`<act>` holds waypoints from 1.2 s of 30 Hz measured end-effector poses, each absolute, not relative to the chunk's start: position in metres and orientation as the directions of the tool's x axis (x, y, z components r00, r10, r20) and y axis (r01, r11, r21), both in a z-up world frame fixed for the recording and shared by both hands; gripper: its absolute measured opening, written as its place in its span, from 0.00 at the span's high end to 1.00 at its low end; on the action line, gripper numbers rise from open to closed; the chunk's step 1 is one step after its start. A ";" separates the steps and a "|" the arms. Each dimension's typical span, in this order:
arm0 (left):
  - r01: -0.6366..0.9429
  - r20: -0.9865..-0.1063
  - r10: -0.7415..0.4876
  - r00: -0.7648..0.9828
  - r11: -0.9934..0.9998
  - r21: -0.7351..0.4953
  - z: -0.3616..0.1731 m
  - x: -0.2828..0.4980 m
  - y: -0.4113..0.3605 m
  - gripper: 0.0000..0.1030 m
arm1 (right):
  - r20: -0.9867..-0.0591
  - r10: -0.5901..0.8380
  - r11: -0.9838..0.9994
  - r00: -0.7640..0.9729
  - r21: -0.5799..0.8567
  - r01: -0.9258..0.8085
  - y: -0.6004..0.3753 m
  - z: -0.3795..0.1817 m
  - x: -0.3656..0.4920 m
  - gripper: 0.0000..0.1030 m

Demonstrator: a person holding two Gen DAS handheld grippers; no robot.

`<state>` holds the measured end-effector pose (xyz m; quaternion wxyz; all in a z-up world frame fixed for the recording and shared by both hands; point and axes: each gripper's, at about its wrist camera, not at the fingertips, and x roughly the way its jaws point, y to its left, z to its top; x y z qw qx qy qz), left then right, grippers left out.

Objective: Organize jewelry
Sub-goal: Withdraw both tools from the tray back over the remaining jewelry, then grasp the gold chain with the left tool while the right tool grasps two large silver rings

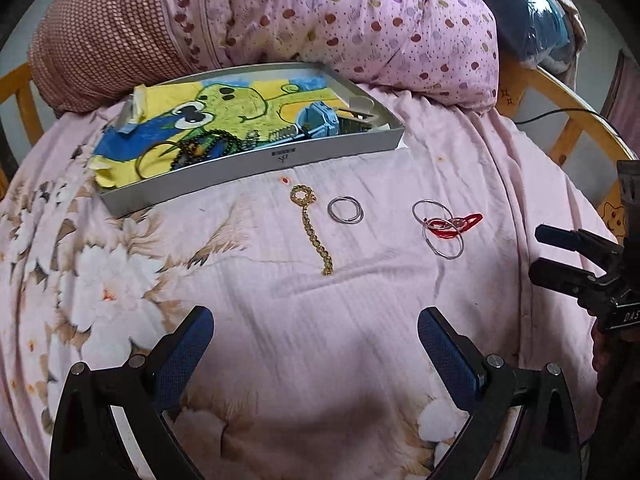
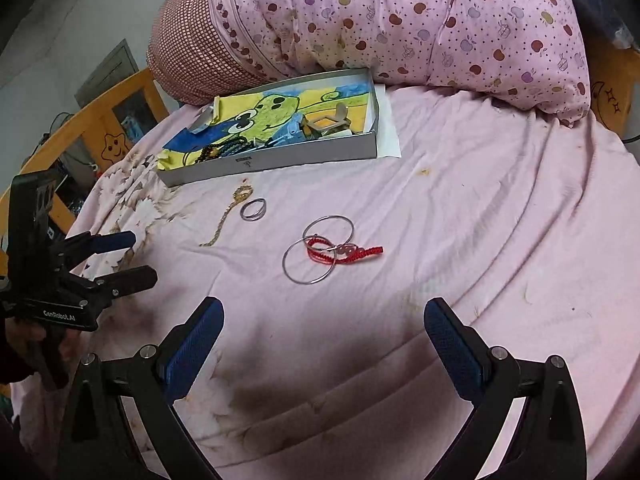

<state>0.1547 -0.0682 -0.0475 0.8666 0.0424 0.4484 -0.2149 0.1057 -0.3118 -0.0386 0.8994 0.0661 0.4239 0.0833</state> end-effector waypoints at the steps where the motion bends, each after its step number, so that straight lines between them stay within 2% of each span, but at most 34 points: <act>1: 0.414 -0.797 -0.337 0.502 0.902 -0.121 -0.049 0.157 -0.068 0.00 | -0.752 0.206 0.977 0.627 0.191 -0.092 -0.312 -0.041 0.108 0.07; 4: 0.419 -0.795 -0.348 0.497 0.898 -0.131 -0.053 0.166 -0.068 0.00 | -0.756 0.215 0.975 0.618 0.204 -0.090 -0.312 -0.047 0.115 0.20; 5: 0.421 -0.793 -0.355 0.495 0.897 -0.139 -0.054 0.170 -0.069 0.00 | -0.760 0.216 0.975 0.613 0.206 -0.088 -0.311 -0.050 0.118 0.22; 7: 0.422 -0.792 -0.365 0.490 0.894 -0.151 -0.056 0.175 -0.070 0.01 | -0.762 0.216 0.974 0.611 0.207 -0.086 -0.310 -0.053 0.122 0.35; 9: 0.427 -0.787 -0.380 0.486 0.889 -0.165 -0.059 0.181 -0.071 0.03 | -0.766 0.223 0.973 0.603 0.214 -0.089 -0.309 -0.058 0.127 0.43; 11: 0.437 -0.786 -0.393 0.478 0.882 -0.175 -0.061 0.186 -0.074 0.14 | -0.771 0.230 0.971 0.594 0.219 -0.092 -0.307 -0.063 0.132 0.50; 13: 0.446 -0.788 -0.404 0.465 0.876 -0.186 -0.063 0.192 -0.077 0.21 | -0.776 0.242 0.969 0.583 0.227 -0.099 -0.305 -0.067 0.135 0.59; 20: 0.461 -0.798 -0.421 0.430 0.863 -0.207 -0.073 0.212 -0.089 0.40 | -0.786 0.254 0.966 0.564 0.231 -0.114 -0.296 -0.077 0.145 0.66; 23: 0.460 -0.805 -0.420 0.420 0.863 -0.210 -0.077 0.221 -0.093 0.46 | -0.782 0.261 0.964 0.566 0.245 -0.104 -0.294 -0.080 0.150 0.67; 27: 0.465 -0.800 -0.425 0.424 0.860 -0.211 -0.078 0.228 -0.097 0.50 | -0.778 0.259 0.963 0.573 0.251 -0.095 -0.295 -0.082 0.154 0.76; 32: 0.467 -0.803 -0.401 0.441 0.867 -0.177 -0.080 0.229 -0.097 0.73 | -0.775 0.249 0.964 0.581 0.253 -0.075 -0.295 -0.083 0.154 0.86; 36: 0.460 -0.805 -0.398 0.439 0.870 -0.180 -0.082 0.228 -0.094 0.86 | -0.774 0.259 0.963 0.578 0.253 -0.093 -0.292 -0.084 0.154 0.91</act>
